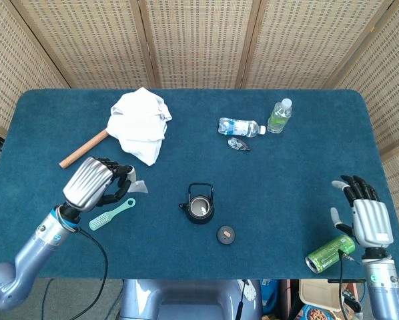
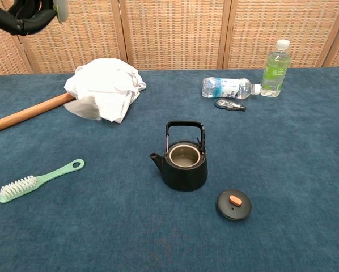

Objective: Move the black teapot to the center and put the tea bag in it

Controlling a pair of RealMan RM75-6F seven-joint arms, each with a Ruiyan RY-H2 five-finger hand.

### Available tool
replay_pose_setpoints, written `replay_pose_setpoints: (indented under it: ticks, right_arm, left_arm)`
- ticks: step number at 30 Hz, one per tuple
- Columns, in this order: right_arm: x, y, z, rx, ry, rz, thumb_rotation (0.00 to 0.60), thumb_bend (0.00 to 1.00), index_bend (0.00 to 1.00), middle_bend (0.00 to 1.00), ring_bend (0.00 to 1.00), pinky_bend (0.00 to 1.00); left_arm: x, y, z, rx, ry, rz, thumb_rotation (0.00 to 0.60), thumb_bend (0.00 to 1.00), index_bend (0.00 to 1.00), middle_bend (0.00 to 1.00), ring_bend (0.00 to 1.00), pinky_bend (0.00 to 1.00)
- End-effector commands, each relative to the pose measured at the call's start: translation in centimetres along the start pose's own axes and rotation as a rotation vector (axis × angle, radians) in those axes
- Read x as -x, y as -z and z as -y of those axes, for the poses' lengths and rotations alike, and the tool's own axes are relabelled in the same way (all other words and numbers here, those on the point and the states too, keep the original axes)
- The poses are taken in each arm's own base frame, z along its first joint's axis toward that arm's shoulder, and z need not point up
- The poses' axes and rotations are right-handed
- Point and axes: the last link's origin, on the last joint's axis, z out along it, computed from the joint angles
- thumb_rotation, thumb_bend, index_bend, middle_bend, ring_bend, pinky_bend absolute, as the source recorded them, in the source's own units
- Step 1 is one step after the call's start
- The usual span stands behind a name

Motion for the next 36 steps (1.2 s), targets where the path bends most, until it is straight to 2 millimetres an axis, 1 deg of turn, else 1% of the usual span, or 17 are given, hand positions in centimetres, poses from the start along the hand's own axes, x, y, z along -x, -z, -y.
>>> replay_pose_setpoints:
  ticks: [1, 9, 12, 16, 21, 26, 36]
  right_arm:
    - [0.1, 0.2, 0.0, -0.001, -0.001, -0.002, 0.6, 0.58, 0.27, 0.23, 0.13, 0.21]
    - [0.2, 0.7, -0.1, 0.008, -0.013, -0.006, 0.6, 0.58, 0.27, 0.23, 0.13, 0.21]
    - [0.2, 0.8, -0.3, 0.016, -0.018, -0.007, 0.6, 0.58, 0.27, 0.23, 0.13, 0.21]
    - [0.3, 0.9, -0.4, 0.016, -0.023, -0.001, 0.6, 0.58, 0.27, 0.23, 0.13, 0.21]
    - [0.4, 1.0, -0.3, 0.013, -0.034, 0.007, 0.6, 0.58, 0.27, 0.23, 0.13, 0.21]
    - [0.5, 1.2, -0.4, 0.008, -0.03, 0.012, 0.6, 0.58, 0.27, 0.23, 0.13, 0.21]
    - [0.4, 1.5, -1.4, 0.035, -0.026, 0.021, 0.6, 0.58, 0.27, 0.23, 0.13, 0.21]
  left_arm:
    - [-0.1, -0.3, -0.2, 0.005, 0.006, 0.0, 0.6, 0.54, 0.64, 0.71, 0.71, 0.72]
    - [-0.2, -1.6, -1.3, 0.03, 0.044, 0.016, 0.6, 0.54, 0.64, 0.71, 0.71, 0.72]
    - [0.1, -2.5, -2.3, 0.053, 0.061, 0.033, 0.6, 0.54, 0.64, 0.71, 0.71, 0.72]
    - [0.7, -3.2, -3.1, 0.071, 0.073, 0.052, 0.6, 0.54, 0.64, 0.71, 0.71, 0.72]
    - [1.9, -3.8, -3.9, 0.088, 0.076, 0.087, 0.6, 0.54, 0.64, 0.71, 0.71, 0.72]
    - [3.1, -4.1, -4.2, 0.089, 0.075, 0.12, 0.6, 0.54, 0.64, 0.71, 0.71, 0.72]
    - [7.1, -5.6, -4.8, 0.067, 0.069, 0.204, 0.6, 0.54, 0.64, 0.71, 0.71, 0.72]
